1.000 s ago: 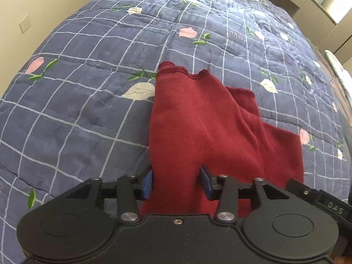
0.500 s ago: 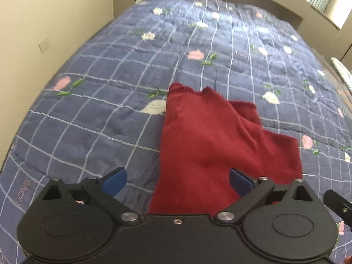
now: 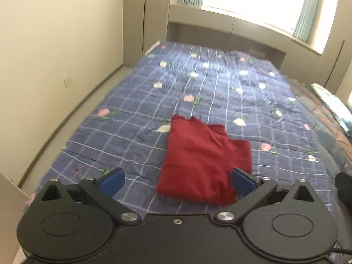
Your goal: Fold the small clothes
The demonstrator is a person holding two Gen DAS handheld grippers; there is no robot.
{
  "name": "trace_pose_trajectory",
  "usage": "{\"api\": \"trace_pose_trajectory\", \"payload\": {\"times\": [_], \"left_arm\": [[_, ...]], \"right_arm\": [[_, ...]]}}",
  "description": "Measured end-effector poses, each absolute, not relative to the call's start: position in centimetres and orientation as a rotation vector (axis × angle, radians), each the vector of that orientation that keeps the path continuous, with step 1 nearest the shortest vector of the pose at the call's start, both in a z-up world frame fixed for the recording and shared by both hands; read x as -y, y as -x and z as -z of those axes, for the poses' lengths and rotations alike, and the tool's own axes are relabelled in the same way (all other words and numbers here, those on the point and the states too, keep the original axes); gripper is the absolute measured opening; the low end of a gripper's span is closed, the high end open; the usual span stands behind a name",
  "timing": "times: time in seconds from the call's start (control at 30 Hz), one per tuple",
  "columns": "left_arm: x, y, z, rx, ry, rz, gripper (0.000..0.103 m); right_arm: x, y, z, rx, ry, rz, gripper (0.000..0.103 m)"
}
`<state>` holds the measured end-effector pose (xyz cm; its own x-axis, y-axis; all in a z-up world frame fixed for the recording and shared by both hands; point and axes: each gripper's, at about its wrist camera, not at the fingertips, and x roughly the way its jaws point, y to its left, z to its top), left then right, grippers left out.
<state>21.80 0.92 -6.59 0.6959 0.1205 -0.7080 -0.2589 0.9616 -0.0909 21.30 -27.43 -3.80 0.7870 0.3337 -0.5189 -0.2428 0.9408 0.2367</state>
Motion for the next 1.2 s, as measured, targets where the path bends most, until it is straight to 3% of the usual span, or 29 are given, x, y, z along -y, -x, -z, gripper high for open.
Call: {"api": "trace_pose_trajectory", "payload": {"times": [0.27,0.57,1.2], "left_arm": [[-0.1,-11.0,1.8,-0.713,0.099,-0.206,0.102],[0.0,-3.6,2.1,-0.754,0.101,-0.202,0.102],[0.8,-2.4,2.5,-0.783,0.081,-0.183,0.102]], "right_arm": [[27.9,-13.1,0.4,-0.563,-0.124,-0.357,0.103],[27.8,-7.7,0.9,-0.629,-0.075,-0.354,0.103],[27.9,-7.4,2.1,-0.707,-0.088,-0.355,0.103]]}}
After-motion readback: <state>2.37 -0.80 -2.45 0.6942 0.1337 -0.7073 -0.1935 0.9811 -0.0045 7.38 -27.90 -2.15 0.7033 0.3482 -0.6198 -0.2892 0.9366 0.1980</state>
